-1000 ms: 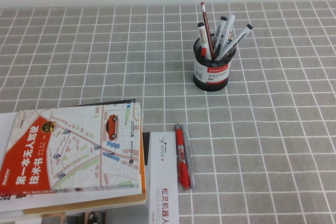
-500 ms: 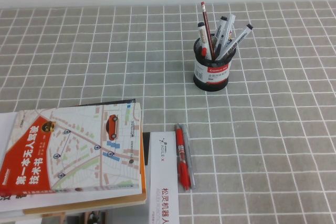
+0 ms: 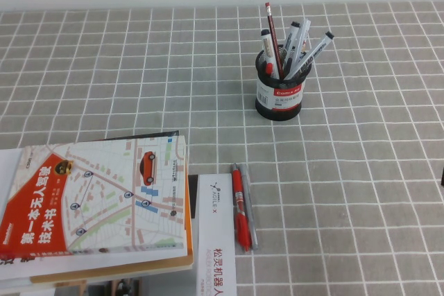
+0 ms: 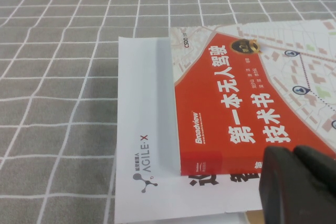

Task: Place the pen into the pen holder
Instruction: Pick up the pen on the table

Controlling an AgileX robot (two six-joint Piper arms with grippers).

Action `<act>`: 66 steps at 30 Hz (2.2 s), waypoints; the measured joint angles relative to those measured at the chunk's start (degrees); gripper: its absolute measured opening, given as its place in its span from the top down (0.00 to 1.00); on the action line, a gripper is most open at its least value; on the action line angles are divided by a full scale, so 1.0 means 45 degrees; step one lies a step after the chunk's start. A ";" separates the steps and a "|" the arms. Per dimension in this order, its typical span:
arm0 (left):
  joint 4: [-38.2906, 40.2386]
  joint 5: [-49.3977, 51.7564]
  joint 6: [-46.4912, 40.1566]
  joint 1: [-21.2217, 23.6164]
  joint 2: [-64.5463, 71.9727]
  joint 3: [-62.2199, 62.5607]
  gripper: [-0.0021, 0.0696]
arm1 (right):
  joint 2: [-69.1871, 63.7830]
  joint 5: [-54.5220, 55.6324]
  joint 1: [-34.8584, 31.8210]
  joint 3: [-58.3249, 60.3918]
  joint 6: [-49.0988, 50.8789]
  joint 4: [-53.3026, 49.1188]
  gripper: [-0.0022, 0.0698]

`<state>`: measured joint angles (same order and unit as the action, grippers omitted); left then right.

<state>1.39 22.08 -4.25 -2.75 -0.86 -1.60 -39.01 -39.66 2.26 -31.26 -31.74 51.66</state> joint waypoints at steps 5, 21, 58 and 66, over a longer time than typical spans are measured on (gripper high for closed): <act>0.0000 0.0000 0.0000 0.0000 0.0000 0.0000 0.98 | -0.3494 -0.3289 0.0000 -0.2969 0.2658 -0.4814 0.99; 0.0000 0.0000 0.0000 0.0000 0.0000 0.0000 0.98 | -0.8825 -0.5953 0.3871 -0.6332 0.8486 -1.2914 0.99; 0.0000 0.0000 0.0000 0.0000 0.0000 0.0000 0.98 | -1.6855 -0.5705 0.7657 -1.2996 0.9308 -0.9676 0.53; 0.0000 0.0000 0.0000 0.0000 0.0000 0.0000 0.98 | -1.7545 -0.5025 0.7657 -1.3919 0.9687 -0.9262 0.59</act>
<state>1.39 22.08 -4.25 -2.75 -0.86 -1.60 -117.97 -62.27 36.72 -93.90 11.85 9.98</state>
